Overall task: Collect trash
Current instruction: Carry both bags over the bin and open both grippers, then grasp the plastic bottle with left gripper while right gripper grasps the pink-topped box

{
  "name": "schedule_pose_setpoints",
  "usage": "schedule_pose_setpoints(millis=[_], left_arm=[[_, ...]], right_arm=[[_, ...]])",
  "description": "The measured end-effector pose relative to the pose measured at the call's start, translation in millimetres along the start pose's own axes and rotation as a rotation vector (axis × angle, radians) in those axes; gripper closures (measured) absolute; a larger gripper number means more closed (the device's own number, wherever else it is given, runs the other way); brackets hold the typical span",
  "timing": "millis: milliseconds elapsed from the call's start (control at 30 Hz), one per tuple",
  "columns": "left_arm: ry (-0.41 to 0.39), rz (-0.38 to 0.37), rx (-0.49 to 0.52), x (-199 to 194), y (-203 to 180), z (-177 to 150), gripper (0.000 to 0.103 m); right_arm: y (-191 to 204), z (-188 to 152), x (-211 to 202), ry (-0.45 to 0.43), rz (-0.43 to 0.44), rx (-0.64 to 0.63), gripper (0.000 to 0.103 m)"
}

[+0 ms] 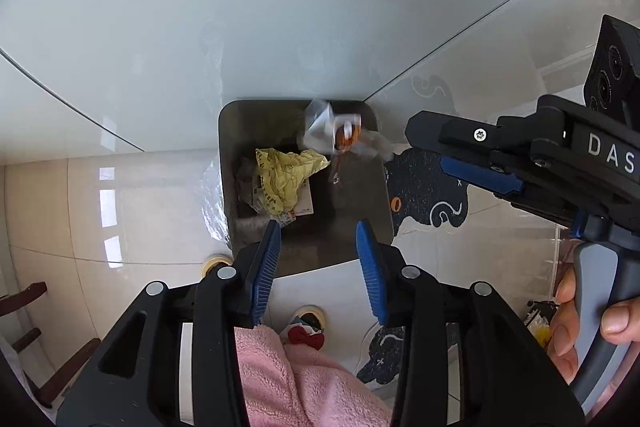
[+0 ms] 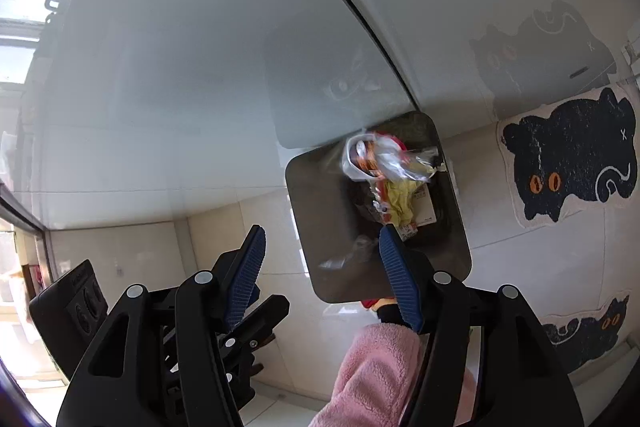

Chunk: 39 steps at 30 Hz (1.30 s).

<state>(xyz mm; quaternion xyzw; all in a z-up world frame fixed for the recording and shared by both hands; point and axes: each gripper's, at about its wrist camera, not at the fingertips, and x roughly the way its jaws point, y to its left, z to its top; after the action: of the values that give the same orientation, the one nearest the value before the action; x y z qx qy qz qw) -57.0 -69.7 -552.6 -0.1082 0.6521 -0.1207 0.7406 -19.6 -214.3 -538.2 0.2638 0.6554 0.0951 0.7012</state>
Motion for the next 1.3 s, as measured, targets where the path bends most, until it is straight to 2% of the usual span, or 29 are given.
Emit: schedule_pose_setpoints(millis=[133, 267, 333, 433, 467, 500, 567, 733, 867, 1033, 1200, 1300], left_arm=[[-0.013, 0.001, -0.014, -16.8, 1.1, 0.6, 0.059], [-0.038, 0.007, -0.023, -46.3, 0.6, -0.7, 0.049], [-0.059, 0.005, -0.025, -66.4, -1.0, -1.6, 0.038], [-0.094, 0.014, -0.013, -100.4, -7.0, -1.8, 0.033], [-0.107, 0.015, -0.011, -112.3, -8.6, -1.8, 0.032], [-0.12, 0.018, -0.01, -124.8, -10.7, -1.9, 0.029], [-0.154, 0.022, 0.001, -151.5, -16.2, -0.9, 0.027], [-0.263, 0.021, 0.032, -218.2, -28.8, 11.7, 0.022], [-0.357, 0.017, 0.052, -267.3, -33.9, 36.0, 0.022], [-0.452, 0.022, 0.07, -316.1, -37.4, 77.8, 0.019], [-0.502, 0.04, 0.099, -335.8, -39.1, 127.3, 0.019], [-0.517, 0.037, 0.106, -340.2, -37.5, 152.4, 0.018]], right_arm=[[4.6, 2.5, -15.6, -0.014, 0.003, 0.0, 0.042], [9.9, -0.5, -40.4, -0.032, 0.007, -0.001, 0.042], [15.4, -3.2, -57.3, -0.04, 0.008, -0.005, 0.042], [28.8, -8.4, -90.0, -0.06, 0.007, -0.018, 0.04], [34.3, -9.7, -102.4, -0.069, 0.004, -0.028, 0.039], [40.2, -10.8, -115.7, -0.082, 0.001, -0.039, 0.029], [53.5, -13.0, -144.7, -0.122, -0.002, -0.067, 0.019], [89.8, -6.4, -213.0, -0.22, 0.02, -0.142, 0.01], [118.2, 15.2, -255.4, -0.294, 0.036, -0.163, 0.009], [159.2, 58.2, -285.3, -0.378, 0.016, -0.194, 0.009], [202.4, 100.5, -291.4, -0.438, -0.016, -0.197, 0.009], [220.2, 128.4, -286.9, -0.442, -0.031, -0.179, 0.009]])
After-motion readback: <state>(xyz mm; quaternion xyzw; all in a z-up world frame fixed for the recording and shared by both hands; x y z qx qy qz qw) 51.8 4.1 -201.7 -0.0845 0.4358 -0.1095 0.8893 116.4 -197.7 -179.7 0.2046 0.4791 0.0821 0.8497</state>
